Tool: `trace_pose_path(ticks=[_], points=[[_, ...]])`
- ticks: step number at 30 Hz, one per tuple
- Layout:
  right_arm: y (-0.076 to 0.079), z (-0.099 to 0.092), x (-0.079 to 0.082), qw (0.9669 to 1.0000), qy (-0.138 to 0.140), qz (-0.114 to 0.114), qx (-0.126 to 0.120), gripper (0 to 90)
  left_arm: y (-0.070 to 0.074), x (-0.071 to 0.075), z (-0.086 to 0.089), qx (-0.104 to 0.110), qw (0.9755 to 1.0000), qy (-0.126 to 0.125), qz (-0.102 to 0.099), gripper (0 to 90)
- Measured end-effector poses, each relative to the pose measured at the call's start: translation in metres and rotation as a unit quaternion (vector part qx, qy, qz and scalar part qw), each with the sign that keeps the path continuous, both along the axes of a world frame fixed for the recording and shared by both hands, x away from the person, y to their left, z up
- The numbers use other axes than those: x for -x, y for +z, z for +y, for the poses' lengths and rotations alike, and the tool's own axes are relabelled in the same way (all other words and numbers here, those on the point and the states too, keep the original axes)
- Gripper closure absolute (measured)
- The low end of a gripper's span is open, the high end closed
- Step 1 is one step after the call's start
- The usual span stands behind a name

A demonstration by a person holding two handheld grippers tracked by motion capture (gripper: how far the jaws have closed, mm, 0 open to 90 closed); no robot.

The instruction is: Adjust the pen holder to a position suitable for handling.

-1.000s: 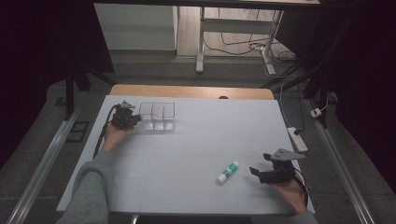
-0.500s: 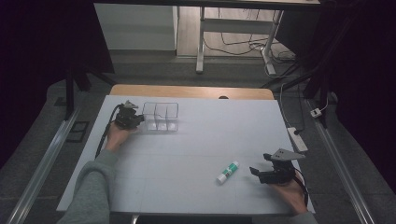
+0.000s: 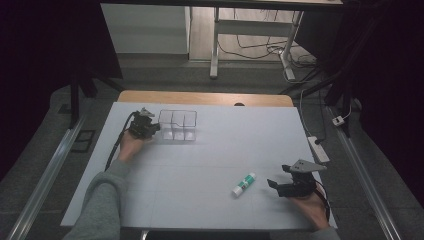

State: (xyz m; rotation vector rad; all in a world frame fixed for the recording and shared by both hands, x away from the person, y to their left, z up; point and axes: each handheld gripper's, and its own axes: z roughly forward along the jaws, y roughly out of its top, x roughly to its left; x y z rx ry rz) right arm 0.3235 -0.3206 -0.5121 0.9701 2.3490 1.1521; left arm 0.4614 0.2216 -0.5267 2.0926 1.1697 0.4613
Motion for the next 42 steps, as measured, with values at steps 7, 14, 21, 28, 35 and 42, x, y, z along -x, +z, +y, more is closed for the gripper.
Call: trace_pose_path(ticks=[7, 14, 21, 28, 35, 42], points=[[-0.001, 0.0, 0.0, 1.0, 0.005, 0.003, 0.003, 14.9, 0.001, 0.001, -0.007, -0.002, 0.9999, -0.011, -0.001, 89.1], [-0.001, 0.0, -0.001, 1.0, 0.006, 0.003, 0.002, 15.0, 0.001, 0.0, -0.014, 0.0, 0.9998, -0.02, -0.001, 89.1], [-0.001, 0.0, 0.0, 1.0, 0.006, 0.003, 0.003, 15.0, 0.0, -0.001, -0.021, -0.005, 0.9997, -0.025, -0.005, 89.1], [-0.001, 0.001, -0.001, 1.0, 0.007, 0.004, 0.002, 15.0, 0.001, -0.002, -0.031, -0.006, 0.9994, -0.034, -0.005, 89.1], [-0.001, 0.0, -0.001, 1.0, 0.007, 0.005, 0.002, 14.9, 0.002, -0.003, -0.04, -0.01, 0.9989, -0.046, -0.007, 89.1], [-0.001, 0.0, -0.001, 1.0, 0.007, 0.004, 0.002, 14.9, 0.002, -0.004, -0.05, -0.013, 0.9984, -0.055, -0.006, 89.0]])
